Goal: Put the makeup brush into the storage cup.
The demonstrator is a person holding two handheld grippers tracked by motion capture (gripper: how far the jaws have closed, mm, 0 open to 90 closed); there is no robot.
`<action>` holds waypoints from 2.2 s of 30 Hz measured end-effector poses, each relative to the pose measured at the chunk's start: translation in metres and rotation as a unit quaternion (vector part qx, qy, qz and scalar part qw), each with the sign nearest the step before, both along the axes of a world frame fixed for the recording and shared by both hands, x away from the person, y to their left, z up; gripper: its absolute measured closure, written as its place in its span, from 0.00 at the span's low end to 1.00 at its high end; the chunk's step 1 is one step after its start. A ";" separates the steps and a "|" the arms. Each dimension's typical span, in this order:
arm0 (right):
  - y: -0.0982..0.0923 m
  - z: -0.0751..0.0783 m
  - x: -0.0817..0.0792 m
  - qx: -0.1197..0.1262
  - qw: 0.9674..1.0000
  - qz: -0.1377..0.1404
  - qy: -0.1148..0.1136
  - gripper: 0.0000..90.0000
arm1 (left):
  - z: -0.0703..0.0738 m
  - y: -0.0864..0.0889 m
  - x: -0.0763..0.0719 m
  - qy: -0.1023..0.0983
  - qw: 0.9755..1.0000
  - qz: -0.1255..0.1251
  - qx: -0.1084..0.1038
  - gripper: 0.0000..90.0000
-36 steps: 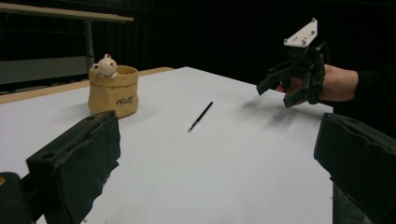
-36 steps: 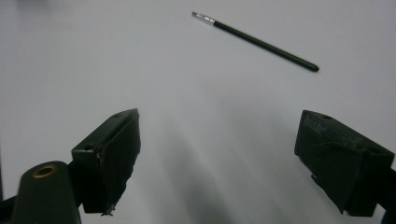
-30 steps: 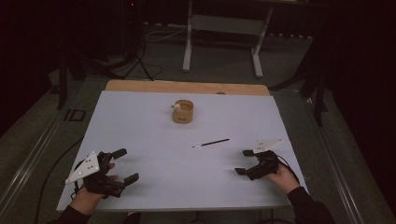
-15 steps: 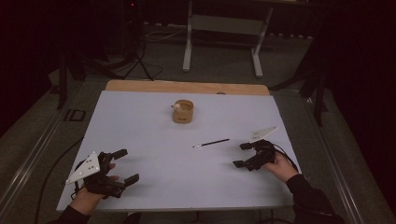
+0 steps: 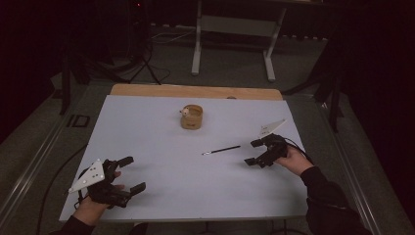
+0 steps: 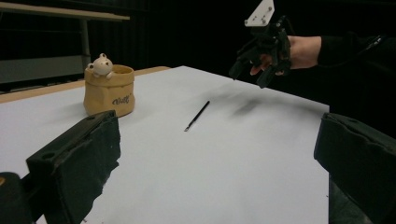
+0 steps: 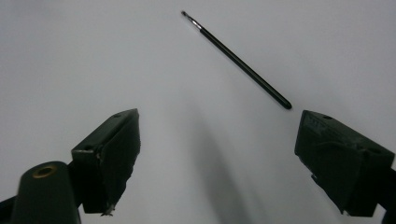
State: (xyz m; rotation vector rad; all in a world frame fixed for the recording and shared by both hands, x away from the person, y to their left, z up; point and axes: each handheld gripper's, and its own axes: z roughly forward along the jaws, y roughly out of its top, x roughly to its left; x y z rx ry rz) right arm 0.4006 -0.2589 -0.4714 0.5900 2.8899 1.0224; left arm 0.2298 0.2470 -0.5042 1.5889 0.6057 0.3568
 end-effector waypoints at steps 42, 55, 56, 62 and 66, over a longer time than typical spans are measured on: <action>0.077 0.011 0.045 -0.181 0.969 0.165 0.006 0.18 | -0.002 0.002 0.001 0.011 1.000 -0.006 -0.008 0.01; 0.095 0.017 0.054 -0.207 0.957 0.206 -0.009 0.20 | -0.002 0.002 0.000 0.012 1.000 -0.007 -0.010 0.01; 0.097 0.017 0.054 -0.212 0.955 0.206 -0.006 0.20 | -0.002 0.002 0.000 0.012 1.000 -0.007 -0.010 0.01; 0.105 0.016 0.055 -0.235 0.949 0.209 -0.017 0.17 | -0.002 0.003 0.000 0.014 1.000 -0.006 -0.012 0.01; 0.116 0.016 0.053 -0.232 0.942 0.241 -0.023 0.18 | -0.002 0.003 0.000 0.015 1.000 -0.007 -0.013 0.01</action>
